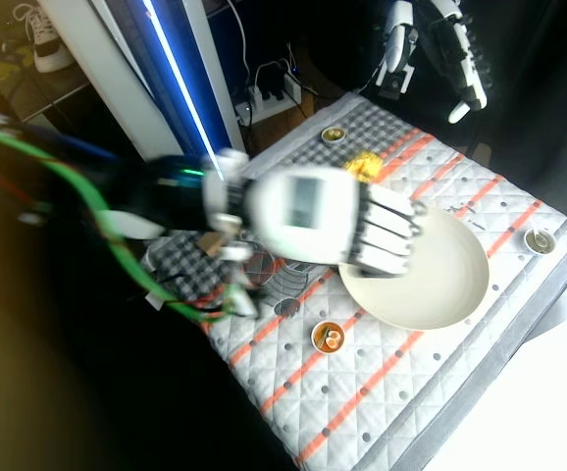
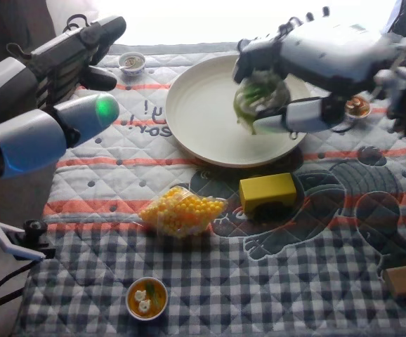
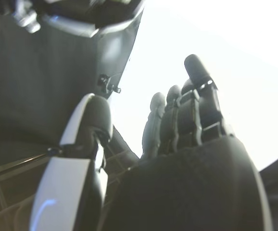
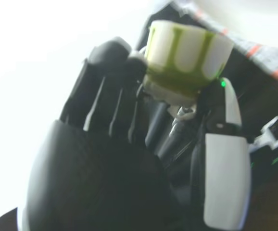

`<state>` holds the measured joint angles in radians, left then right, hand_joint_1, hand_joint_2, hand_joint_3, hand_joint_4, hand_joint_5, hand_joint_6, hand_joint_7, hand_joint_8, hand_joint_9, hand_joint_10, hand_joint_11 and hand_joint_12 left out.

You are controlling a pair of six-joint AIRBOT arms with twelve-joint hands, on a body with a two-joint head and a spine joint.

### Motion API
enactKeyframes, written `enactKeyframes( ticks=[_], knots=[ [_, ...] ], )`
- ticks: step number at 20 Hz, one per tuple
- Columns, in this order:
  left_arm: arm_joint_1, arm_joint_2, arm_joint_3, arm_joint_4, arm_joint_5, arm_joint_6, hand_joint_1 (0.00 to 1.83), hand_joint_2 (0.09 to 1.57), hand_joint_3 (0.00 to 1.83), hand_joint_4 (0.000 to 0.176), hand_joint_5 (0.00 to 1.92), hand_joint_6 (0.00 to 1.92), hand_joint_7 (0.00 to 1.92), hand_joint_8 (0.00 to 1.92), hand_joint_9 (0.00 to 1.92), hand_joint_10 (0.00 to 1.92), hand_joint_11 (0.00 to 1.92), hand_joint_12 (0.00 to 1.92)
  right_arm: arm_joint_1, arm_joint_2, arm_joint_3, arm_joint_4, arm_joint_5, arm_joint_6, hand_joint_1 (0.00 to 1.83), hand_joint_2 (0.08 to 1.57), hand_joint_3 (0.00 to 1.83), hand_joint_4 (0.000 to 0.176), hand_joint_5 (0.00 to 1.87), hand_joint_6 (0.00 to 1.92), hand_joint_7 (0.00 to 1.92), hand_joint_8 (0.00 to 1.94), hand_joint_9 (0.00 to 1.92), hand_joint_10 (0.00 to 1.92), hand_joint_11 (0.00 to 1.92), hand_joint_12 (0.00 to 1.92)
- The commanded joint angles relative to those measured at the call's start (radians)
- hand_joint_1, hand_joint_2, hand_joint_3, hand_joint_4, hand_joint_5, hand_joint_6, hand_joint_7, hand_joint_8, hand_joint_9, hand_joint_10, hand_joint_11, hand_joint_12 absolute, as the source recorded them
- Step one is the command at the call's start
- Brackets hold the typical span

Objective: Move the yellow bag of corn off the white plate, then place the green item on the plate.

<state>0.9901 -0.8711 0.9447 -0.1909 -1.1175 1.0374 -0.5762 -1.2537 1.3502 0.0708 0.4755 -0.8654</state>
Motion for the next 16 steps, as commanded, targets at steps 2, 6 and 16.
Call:
enactKeyframes(
  ticks=[2,6,16],
  knots=[
    [-0.005,-0.007,0.004,0.004,-0.125,-0.012,0.55,1.43,0.00,0.000,0.12,0.00,0.07,0.00,0.03,0.00,0.00,0.19,0.021,-0.031,0.052,0.035,0.043,0.003,1.12,1.29,0.01,0.000,0.59,1.52,0.70,1.48,0.48,1.41,0.40,1.89],
    [-0.005,-0.017,0.012,-0.003,-0.120,-0.016,0.67,1.40,0.00,0.000,0.16,0.01,0.09,0.01,0.05,0.01,0.02,0.01,0.021,-0.057,0.089,0.055,-0.011,0.003,0.78,1.17,0.00,0.037,0.01,0.15,0.10,0.18,0.02,0.70,0.00,1.56],
    [0.038,-0.006,-0.006,-0.049,-0.196,-0.021,0.88,1.25,0.00,0.024,0.14,0.00,0.10,0.00,0.08,0.01,0.00,0.94,-0.063,0.242,-0.259,0.054,0.390,0.003,0.20,1.03,0.00,0.129,0.00,0.00,0.00,0.00,0.01,0.00,0.04,0.03]
  ],
)
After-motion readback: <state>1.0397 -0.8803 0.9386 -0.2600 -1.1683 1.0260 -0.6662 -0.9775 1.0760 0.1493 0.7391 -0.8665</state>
